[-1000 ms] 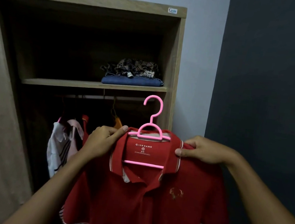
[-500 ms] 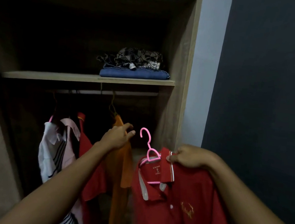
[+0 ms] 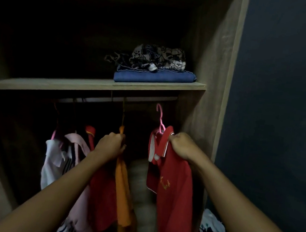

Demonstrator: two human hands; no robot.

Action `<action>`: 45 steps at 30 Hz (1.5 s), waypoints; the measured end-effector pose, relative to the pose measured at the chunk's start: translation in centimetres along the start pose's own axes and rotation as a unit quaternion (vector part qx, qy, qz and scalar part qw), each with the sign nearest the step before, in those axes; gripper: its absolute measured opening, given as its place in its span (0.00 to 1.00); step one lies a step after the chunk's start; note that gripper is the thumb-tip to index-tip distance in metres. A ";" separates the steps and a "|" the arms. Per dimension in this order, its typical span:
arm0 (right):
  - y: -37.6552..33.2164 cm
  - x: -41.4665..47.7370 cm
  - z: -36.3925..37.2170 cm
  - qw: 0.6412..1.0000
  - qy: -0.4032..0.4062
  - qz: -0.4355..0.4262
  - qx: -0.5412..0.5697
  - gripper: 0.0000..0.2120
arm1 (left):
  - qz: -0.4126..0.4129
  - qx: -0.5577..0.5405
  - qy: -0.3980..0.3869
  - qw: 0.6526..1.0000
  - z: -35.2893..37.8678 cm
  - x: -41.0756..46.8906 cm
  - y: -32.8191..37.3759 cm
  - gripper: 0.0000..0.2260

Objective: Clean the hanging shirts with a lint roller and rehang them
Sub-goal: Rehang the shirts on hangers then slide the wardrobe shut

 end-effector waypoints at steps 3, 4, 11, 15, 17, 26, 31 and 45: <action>-1.6 2.2 1.7 0.999 0.033 0.004 0.009 0.21 | 0.020 -0.045 0.000 0.999 0.1 -0.1 -1.0 0.07; -2.0 2.7 2.2 0.999 0.044 0.003 0.013 0.21 | 0.028 -0.057 0.000 0.998 0.1 0.0 -1.1 0.05; -3.9 5.4 4.5 0.995 0.093 0.008 0.037 0.21 | 0.071 -0.084 0.019 0.994 0.2 0.3 -0.9 0.10; -3.9 6.5 5.7 0.994 0.100 0.017 0.033 0.21 | 0.076 -0.075 0.044 0.993 0.2 0.3 -0.9 0.18; -3.5 6.9 6.4 0.994 0.107 0.017 0.027 0.21 | 0.073 -0.074 0.064 0.992 0.2 0.2 -0.7 0.19; -2.4 9.3 6.8 0.997 0.077 0.019 0.025 0.20 | 0.064 -0.086 0.110 0.988 0.8 0.9 0.3 0.14; -0.5 9.1 7.9 0.993 0.114 0.018 0.022 0.17 | 0.065 -0.112 0.160 0.979 1.7 0.5 0.3 0.13; -2.3 -8.9 23.4 0.969 0.000 -0.183 0.165 0.01 | -0.075 0.071 0.460 0.882 -1.8 -14.7 -5.6 0.17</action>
Point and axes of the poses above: each hand's wrist, its own x-axis towards the middle knuckle, its own z-axis out of the palm, y = z × x, the point moved 1 cm from there along x, towards the middle knuckle, and after that the axes turned 10 degrees about z, right-handed, at the moved point
